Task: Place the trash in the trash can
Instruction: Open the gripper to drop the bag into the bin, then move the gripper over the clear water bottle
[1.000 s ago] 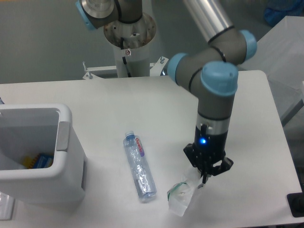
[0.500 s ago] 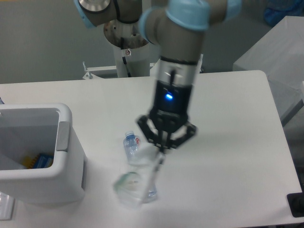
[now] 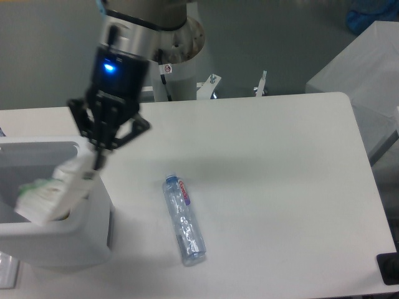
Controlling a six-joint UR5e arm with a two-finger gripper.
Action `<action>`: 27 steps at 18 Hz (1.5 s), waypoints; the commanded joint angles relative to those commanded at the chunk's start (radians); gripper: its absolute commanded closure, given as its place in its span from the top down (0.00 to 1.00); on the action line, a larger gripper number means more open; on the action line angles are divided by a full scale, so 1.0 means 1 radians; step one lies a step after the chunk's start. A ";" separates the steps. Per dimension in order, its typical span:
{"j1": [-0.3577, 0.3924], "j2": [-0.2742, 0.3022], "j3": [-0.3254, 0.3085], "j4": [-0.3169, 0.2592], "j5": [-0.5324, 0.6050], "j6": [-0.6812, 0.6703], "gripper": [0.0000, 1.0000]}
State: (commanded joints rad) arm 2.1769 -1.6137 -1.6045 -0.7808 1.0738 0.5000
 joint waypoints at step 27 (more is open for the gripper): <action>0.228 -0.144 -0.023 -0.009 0.121 -0.236 0.98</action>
State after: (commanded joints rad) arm 2.4051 -1.7576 -1.6276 -0.7900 1.1948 0.2640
